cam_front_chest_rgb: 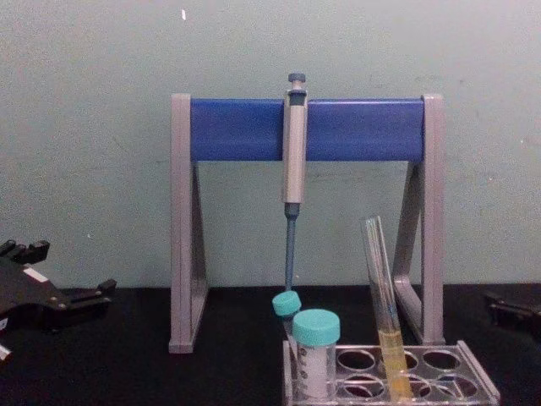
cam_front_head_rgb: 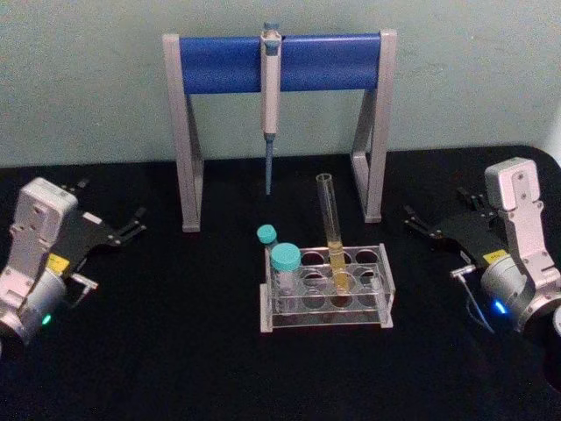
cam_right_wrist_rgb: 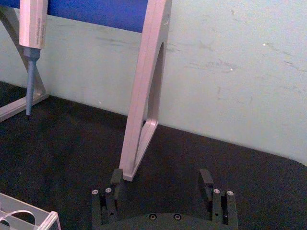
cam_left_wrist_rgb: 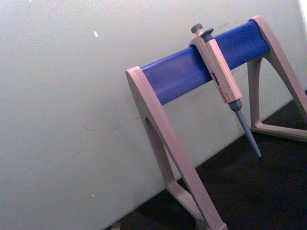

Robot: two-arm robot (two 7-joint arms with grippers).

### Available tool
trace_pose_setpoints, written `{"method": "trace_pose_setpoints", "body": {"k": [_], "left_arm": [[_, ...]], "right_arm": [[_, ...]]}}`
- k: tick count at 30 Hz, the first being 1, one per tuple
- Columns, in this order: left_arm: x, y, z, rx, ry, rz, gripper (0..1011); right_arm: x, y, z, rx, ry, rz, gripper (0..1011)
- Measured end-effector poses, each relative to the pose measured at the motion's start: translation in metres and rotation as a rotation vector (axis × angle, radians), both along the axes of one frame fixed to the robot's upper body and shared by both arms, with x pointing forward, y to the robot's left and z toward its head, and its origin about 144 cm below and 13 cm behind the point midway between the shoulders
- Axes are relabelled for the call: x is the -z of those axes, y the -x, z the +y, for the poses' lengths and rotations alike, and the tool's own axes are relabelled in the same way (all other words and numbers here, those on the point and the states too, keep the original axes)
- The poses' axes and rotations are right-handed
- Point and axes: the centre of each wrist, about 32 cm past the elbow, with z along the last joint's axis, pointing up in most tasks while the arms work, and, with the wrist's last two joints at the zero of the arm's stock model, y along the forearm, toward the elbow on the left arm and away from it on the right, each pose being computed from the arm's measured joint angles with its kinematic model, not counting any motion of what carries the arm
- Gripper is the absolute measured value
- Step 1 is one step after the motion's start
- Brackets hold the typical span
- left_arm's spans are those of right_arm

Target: Pick up the test tube from the test tube rack, shake it, then place it back into the test tube rack.

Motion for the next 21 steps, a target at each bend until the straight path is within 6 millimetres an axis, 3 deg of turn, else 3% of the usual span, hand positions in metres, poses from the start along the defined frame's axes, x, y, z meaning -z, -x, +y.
{"method": "trace_pose_setpoints", "body": {"k": [21], "left_arm": [[0.0,0.0,0.0,0.0,0.0,0.0,1001]], "right_arm": [[0.0,0.0,0.0,0.0,0.0,0.0,1000]]}}
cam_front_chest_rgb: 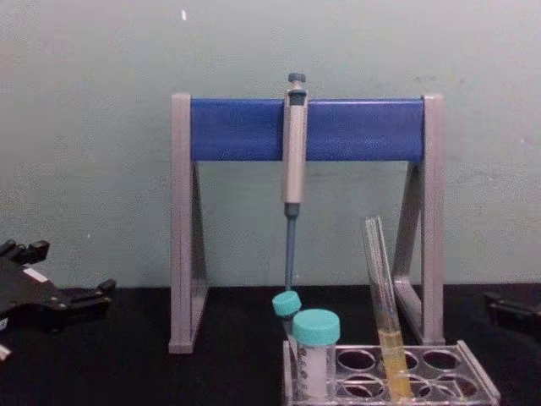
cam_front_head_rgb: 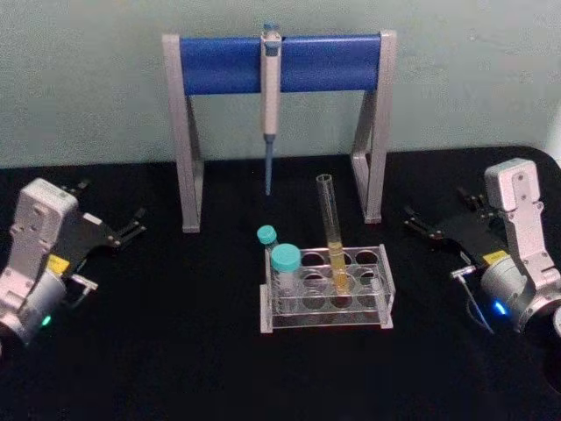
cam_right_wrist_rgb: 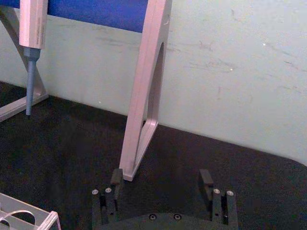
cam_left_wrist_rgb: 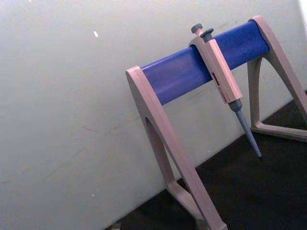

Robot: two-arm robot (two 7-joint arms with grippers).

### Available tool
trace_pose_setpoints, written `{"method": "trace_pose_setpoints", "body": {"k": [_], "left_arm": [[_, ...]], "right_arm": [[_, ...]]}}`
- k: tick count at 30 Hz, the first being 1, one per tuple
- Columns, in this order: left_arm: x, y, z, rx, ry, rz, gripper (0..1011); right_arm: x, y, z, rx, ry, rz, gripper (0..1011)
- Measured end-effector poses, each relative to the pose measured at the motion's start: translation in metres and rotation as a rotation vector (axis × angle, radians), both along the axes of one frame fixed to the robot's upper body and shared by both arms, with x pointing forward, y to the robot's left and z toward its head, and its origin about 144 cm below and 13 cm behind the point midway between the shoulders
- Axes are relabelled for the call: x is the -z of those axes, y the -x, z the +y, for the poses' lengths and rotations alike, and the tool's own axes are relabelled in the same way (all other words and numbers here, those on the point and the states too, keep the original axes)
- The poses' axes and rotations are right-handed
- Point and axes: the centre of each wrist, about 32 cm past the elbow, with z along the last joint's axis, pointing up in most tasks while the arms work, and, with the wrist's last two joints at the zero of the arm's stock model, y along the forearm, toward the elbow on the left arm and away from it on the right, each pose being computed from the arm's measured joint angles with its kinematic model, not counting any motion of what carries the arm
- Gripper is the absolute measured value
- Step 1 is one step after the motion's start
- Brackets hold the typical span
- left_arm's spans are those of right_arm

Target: Pick up the test tube from the test tube rack, shake it, then place it back into the test tube rack.

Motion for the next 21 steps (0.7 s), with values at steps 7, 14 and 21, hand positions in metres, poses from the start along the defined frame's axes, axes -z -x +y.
{"method": "trace_pose_setpoints", "body": {"k": [7,14,21], "left_arm": [[0.0,0.0,0.0,0.0,0.0,0.0,1001],[0.0,0.0,0.0,0.0,0.0,0.0,1001],[0.0,0.0,0.0,0.0,0.0,0.0,1002]], "right_arm": [[0.0,0.0,0.0,0.0,0.0,0.0,1000],[0.0,0.0,0.0,0.0,0.0,0.0,1000],[0.0,0.0,0.0,0.0,0.0,0.0,1000]]}}
